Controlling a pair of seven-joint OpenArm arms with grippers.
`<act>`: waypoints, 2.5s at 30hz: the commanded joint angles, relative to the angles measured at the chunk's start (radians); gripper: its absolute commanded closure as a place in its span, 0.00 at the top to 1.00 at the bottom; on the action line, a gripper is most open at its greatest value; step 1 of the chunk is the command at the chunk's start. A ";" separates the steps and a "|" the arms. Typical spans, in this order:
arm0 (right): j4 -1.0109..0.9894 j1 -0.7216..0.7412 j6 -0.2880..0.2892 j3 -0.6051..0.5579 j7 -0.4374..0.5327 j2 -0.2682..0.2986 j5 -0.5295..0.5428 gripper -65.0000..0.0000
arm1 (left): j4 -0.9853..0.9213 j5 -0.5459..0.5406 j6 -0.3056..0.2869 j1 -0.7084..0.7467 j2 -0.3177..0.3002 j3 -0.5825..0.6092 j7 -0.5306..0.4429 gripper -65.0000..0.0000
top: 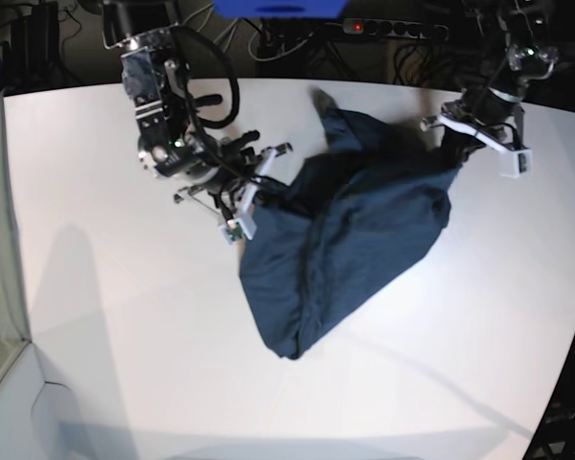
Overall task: Layout the t-shirt on the table in an organized manner, then fold the t-shirt properly
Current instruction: 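Pull both grippers apart, stretching the shirt between them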
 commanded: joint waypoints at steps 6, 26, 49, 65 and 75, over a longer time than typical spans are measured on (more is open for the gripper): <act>0.113 0.058 0.009 0.126 0.017 0.015 0.006 0.00 | 0.056 -0.117 -0.003 -0.119 -0.021 -0.231 0.148 0.00; 0.262 0.186 0.008 0.312 -0.062 0.094 0.003 0.00 | -0.105 -0.234 -0.001 -0.358 -0.135 -0.491 0.273 0.00; 0.349 0.481 0.009 0.342 -0.201 0.145 -0.001 0.00 | -0.655 -0.168 0.002 -0.861 -0.198 -0.488 0.263 0.01; 0.289 0.225 0.009 0.349 -0.149 0.190 -0.003 0.00 | -1.126 -0.089 -0.003 -1.018 -0.258 -0.466 0.211 0.70; 0.300 0.188 0.009 0.433 -0.108 0.190 0.006 0.00 | -0.877 -0.319 -0.003 -0.753 -0.216 -0.403 0.253 0.71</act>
